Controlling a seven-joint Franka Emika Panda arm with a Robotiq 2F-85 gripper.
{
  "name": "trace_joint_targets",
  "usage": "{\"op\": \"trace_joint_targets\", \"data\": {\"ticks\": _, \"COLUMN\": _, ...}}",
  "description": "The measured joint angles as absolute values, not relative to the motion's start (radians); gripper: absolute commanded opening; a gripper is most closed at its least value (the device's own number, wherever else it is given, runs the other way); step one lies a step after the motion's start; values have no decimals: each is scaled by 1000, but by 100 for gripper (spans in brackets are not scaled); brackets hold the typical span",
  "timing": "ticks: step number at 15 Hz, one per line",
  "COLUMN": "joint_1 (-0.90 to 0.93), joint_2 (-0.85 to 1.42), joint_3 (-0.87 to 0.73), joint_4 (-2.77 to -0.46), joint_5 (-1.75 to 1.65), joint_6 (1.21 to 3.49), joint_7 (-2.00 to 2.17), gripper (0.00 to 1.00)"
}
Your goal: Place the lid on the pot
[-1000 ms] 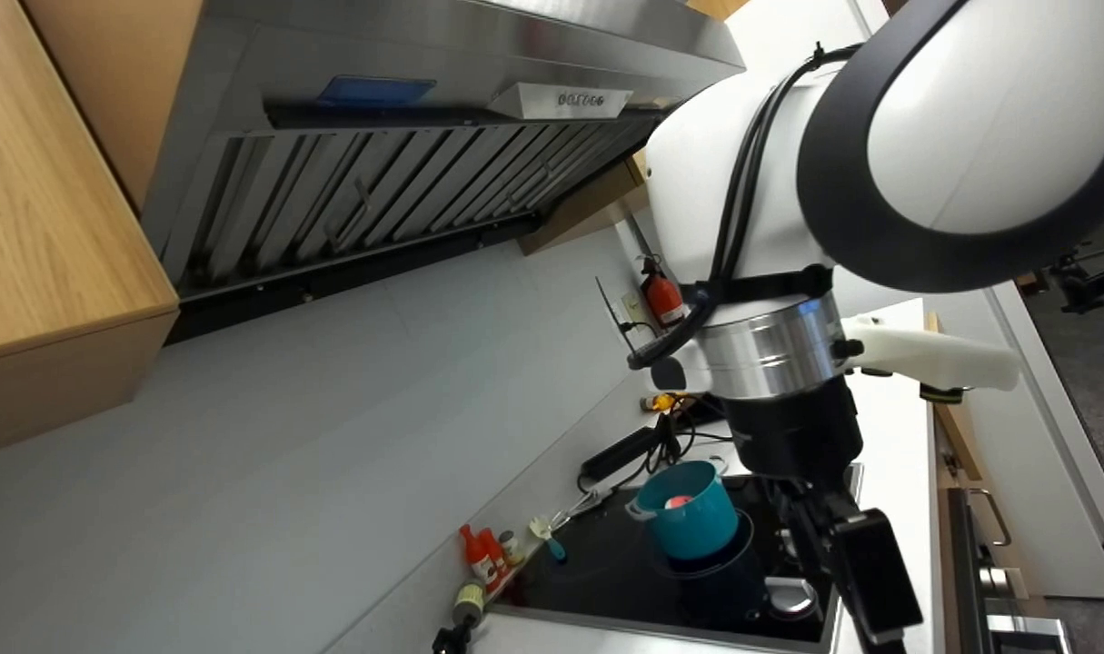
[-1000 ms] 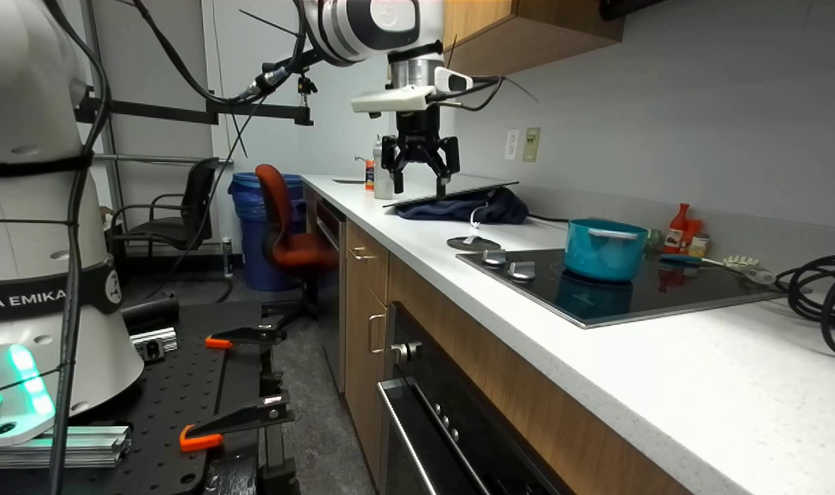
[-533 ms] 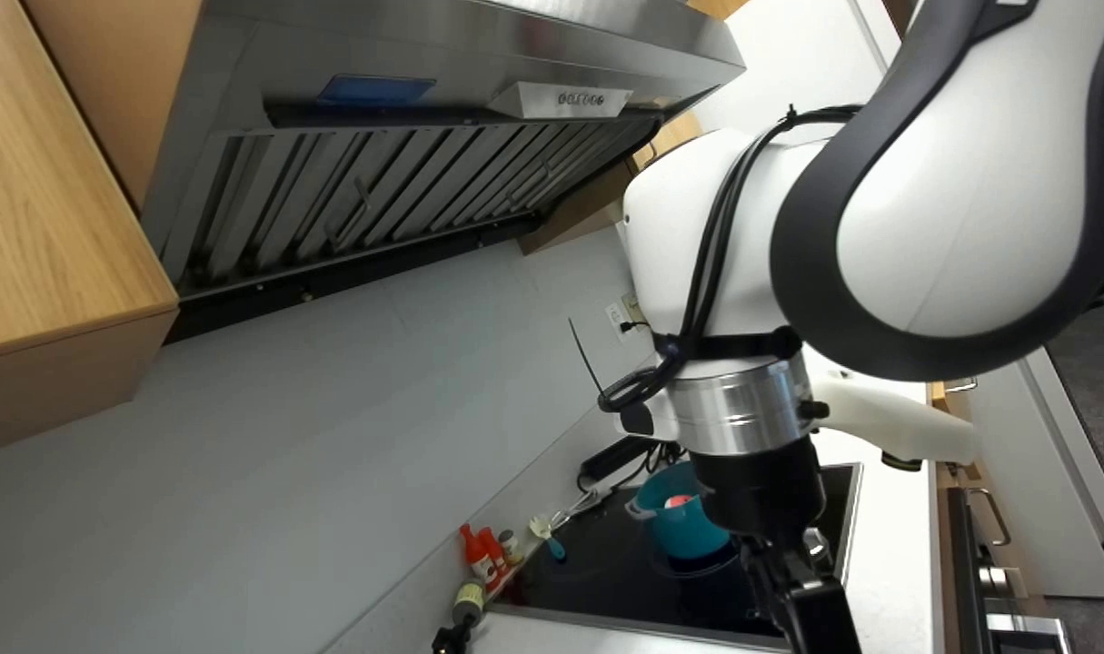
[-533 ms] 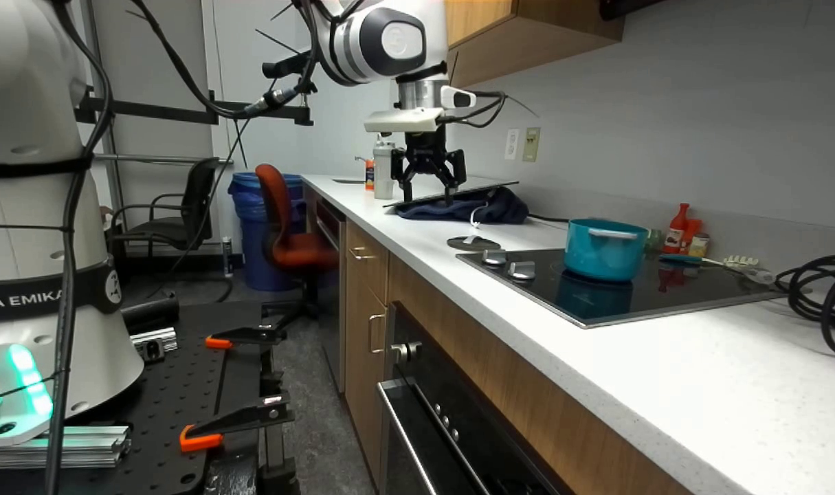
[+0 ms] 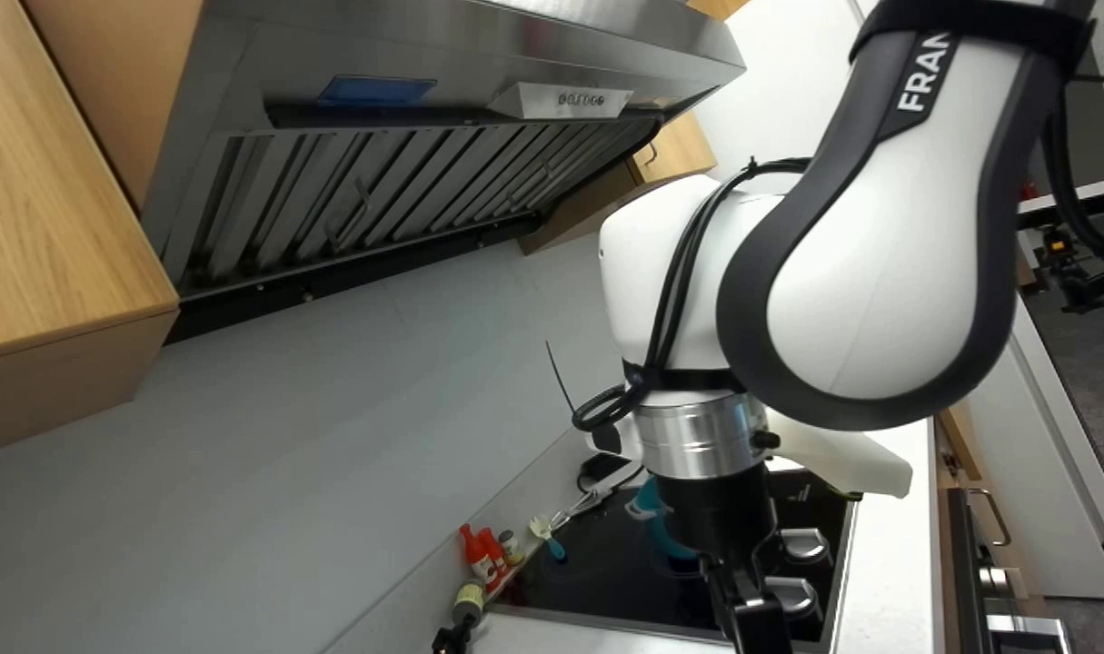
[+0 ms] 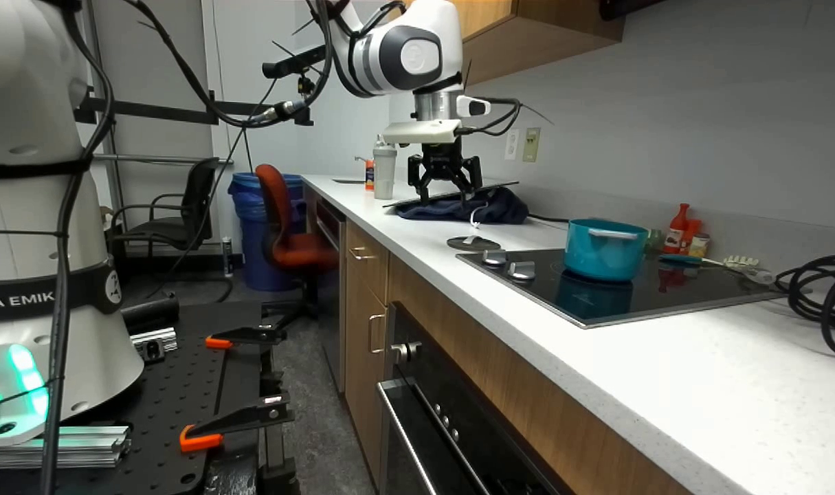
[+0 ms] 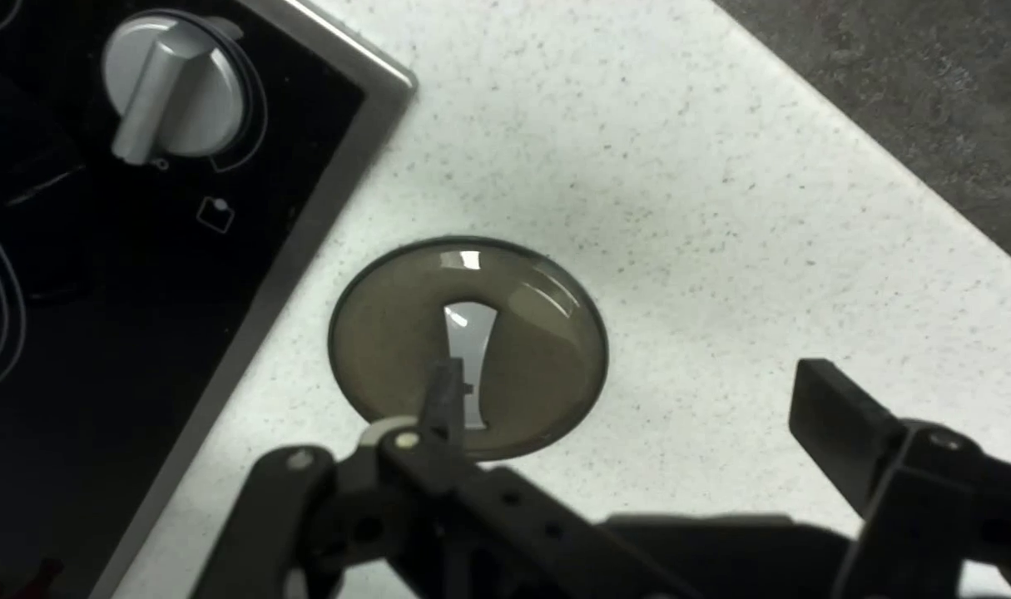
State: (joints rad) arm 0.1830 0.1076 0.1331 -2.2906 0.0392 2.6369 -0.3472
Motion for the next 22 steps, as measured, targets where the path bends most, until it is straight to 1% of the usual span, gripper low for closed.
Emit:
{"op": "trace_joint_targets", "data": {"ticks": 12, "joint_1": 143, "joint_2": 230, "joint_3": 133, "joint_4": -2192, "joint_5": 37, "joint_6": 2637, "joint_7": -347, "gripper": 100}}
{"op": "trace_joint_targets", "data": {"ticks": 22, "joint_1": 138, "joint_2": 313, "joint_3": 133, "joint_4": -2127, "joint_5": 36, "joint_6": 2637, "joint_7": -347, "gripper": 97}}
